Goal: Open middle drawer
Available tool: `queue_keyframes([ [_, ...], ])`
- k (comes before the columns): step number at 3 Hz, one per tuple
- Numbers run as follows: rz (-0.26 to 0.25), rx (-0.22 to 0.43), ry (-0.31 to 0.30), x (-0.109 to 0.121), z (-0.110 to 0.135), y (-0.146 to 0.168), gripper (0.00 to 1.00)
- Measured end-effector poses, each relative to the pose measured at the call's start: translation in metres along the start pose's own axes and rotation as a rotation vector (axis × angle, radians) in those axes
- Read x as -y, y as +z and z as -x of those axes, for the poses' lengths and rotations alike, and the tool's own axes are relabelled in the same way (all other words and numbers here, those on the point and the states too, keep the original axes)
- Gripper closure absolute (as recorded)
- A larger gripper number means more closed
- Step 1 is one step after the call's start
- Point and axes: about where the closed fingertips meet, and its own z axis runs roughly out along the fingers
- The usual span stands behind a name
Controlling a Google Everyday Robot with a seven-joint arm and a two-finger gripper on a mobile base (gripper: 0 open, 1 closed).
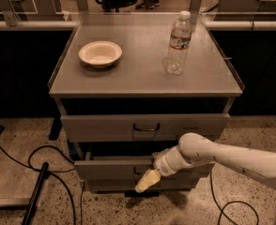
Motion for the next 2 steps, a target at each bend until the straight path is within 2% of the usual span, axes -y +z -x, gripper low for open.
queue_keyframes([
  [1, 0.069, -0.011, 0.033, -0.0195, -0.0163, -0.0122, 0.00],
  [2, 0.070, -0.012, 0.031, -0.0199, -0.0159, -0.0115, 0.00],
])
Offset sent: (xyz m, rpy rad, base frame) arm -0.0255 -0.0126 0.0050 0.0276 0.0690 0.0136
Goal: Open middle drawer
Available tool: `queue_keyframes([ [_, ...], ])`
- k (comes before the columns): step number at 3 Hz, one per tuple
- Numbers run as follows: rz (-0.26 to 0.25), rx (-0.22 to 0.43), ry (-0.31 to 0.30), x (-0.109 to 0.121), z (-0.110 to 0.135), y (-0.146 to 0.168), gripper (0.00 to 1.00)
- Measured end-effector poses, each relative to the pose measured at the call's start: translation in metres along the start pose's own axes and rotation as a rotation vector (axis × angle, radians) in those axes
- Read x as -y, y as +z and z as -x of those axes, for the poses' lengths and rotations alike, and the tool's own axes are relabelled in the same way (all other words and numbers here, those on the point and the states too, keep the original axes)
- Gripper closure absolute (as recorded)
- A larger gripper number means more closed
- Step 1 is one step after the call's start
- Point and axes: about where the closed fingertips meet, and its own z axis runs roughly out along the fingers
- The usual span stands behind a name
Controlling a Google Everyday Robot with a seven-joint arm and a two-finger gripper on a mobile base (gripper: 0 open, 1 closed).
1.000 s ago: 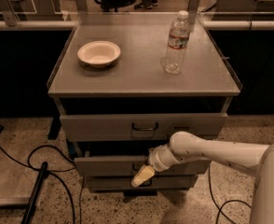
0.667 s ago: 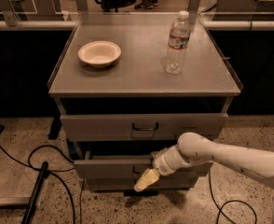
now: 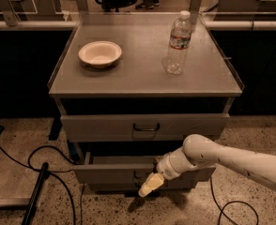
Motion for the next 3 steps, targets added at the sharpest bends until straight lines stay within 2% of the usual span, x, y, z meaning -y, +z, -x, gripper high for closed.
queue_keyframes([
  [1, -0.011, -0.048, 0.002, 0.004, -0.007, 0.004, 0.00],
  [2, -0.003, -0.081, 0.049, -0.018, -0.027, -0.010, 0.00],
  [3, 0.001, -0.087, 0.078, -0.042, -0.038, -0.023, 0.00],
])
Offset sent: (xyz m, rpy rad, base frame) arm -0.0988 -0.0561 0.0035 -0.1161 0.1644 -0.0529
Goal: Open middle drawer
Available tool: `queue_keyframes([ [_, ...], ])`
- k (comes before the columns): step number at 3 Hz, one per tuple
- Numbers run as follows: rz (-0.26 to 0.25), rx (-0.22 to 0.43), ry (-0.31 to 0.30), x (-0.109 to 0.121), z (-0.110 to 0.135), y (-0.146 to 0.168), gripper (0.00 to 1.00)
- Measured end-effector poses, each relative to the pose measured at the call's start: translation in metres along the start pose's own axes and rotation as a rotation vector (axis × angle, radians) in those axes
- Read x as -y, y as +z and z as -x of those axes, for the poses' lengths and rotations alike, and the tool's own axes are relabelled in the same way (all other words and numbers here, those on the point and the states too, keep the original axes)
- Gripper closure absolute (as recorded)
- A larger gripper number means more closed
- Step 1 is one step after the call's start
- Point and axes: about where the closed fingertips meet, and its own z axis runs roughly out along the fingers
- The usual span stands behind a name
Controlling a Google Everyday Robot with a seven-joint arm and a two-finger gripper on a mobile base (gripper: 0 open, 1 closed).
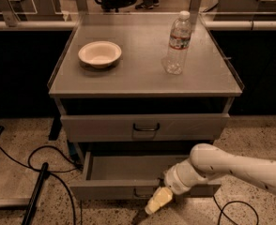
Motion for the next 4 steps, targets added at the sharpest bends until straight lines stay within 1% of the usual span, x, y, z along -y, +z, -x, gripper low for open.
queue_keyframes([
  [1, 0.021, -0.032, 0.018, -0.024, -0.028, -0.001, 0.00],
  [2, 0.021, -0.032, 0.018, -0.025, -0.027, -0.002, 0.00],
  [3, 0.037, -0.061, 0.025, -0.029, -0.042, -0.005, 0.00],
  [4, 0.075, -0.057, 0.058, -0.056, -0.063, -0.024, 0.00],
])
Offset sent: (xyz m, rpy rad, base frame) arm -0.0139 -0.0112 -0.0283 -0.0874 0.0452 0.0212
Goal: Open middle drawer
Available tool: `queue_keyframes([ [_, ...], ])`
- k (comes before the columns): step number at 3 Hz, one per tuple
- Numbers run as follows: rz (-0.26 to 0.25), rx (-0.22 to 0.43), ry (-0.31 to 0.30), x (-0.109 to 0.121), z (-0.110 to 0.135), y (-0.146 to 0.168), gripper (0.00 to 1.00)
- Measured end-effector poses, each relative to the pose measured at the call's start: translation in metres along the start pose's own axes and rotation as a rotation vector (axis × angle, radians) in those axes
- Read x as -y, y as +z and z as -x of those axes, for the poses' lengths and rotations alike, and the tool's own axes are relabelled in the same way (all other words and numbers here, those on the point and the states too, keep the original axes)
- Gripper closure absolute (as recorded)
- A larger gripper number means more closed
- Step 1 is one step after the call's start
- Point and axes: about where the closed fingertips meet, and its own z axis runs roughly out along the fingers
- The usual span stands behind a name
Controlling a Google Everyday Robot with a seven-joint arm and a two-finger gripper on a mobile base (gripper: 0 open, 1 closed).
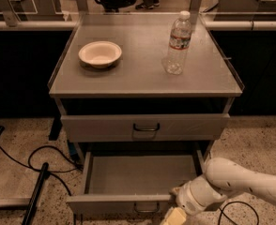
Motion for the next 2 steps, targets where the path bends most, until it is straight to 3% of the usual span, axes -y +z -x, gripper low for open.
queue_keyframes([
  [1, 0.030, 0.024, 0.051, -0.0453, -0.0348, -0.0309, 0.00],
  [2, 0.029, 0.024, 0.053, -0.0454, -0.0354, -0.0313, 0.00],
])
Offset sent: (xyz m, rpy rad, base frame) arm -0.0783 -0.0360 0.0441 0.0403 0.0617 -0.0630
